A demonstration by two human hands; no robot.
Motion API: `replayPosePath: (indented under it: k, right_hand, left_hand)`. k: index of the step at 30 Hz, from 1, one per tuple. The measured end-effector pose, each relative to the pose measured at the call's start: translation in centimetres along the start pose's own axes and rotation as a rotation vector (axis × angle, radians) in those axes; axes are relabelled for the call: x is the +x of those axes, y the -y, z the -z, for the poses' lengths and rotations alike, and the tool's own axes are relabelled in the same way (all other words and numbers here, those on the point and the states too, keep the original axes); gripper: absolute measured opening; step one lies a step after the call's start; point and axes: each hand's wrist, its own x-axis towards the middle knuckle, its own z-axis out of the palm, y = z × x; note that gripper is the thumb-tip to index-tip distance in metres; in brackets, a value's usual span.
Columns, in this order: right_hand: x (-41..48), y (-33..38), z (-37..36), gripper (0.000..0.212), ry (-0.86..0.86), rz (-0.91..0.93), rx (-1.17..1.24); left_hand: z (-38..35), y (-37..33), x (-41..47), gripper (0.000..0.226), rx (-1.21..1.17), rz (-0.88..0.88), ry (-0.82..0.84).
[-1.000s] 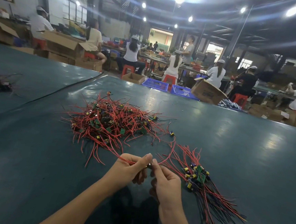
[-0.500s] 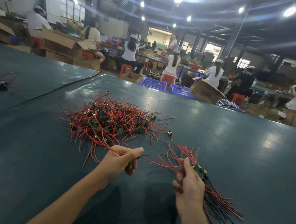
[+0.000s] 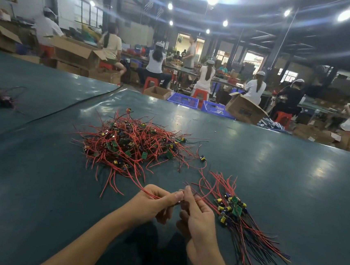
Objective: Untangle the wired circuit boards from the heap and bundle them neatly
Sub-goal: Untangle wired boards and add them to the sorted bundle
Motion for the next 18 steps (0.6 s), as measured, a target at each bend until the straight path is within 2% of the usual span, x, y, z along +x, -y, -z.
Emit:
replayPosePath:
  k: [6, 9, 15, 18]
  right_hand:
    - [0.2, 0.8, 0.9, 0.022, -0.002, -0.085, 0.222]
    - [0.3, 1.2, 1.3, 0.021, 0.016, -0.068, 0.298]
    - [1.5, 2.4, 3.0, 0.021, -0.156, 0.011, 0.295]
    - [1.6, 2.6, 3.4, 0.021, -0.177, 0.007, 0.319]
  left_hand:
    - [0.4, -0.2, 0.0, 0.047, 0.025, 0.022, -0.028]
    - [0.8, -0.4, 0.0, 0.048, 0.016, 0.018, -0.040]
    - [0.9, -0.8, -0.1, 0.049, 0.046, 0.024, -0.010]
    - [0.8, -1.0, -0.2, 0.047, 0.051, 0.044, -0.002]
